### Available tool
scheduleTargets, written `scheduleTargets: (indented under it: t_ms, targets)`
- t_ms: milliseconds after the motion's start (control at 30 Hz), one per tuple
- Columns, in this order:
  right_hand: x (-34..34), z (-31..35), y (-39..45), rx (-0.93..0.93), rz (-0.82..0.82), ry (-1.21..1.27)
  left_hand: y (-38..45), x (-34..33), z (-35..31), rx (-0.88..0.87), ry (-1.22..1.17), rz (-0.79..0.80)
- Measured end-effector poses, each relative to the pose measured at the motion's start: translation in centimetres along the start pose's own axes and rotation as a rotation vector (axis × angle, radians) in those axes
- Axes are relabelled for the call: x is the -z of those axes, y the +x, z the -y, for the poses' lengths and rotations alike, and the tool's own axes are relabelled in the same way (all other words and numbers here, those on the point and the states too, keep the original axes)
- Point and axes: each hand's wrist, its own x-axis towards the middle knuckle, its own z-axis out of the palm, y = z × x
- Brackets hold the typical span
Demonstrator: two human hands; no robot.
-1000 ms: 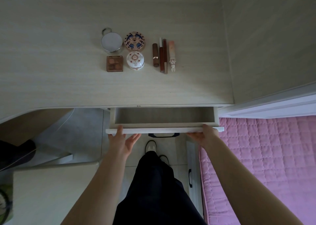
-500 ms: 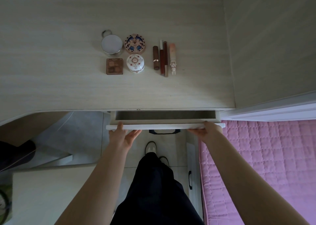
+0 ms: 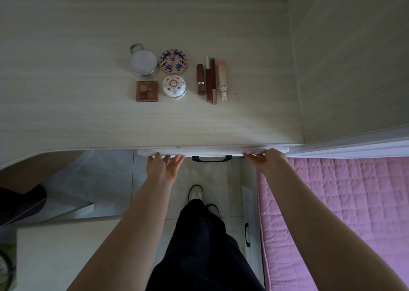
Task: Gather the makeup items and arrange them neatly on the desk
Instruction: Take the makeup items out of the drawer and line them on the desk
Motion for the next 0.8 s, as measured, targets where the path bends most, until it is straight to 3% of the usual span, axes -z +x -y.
scheduleTargets:
  t_ms: [233,433,800]
  targets:
    - [0.4,-0.5,-0.8,0.057,0.111,-0.081,0.3,-0.3,-0.1,0.006,-0.021,-0.021]
    - [-1.0,0.0,0.0,-0.011,0.035,0.125,0.6,-0.9,-0.5,0.004,-0.025,0.002]
    - [-0.4,-0.2,1.1,-0.017,0.132,0.031,0.4,-1.0,-0.3,-0.006,-0.027,0.036]
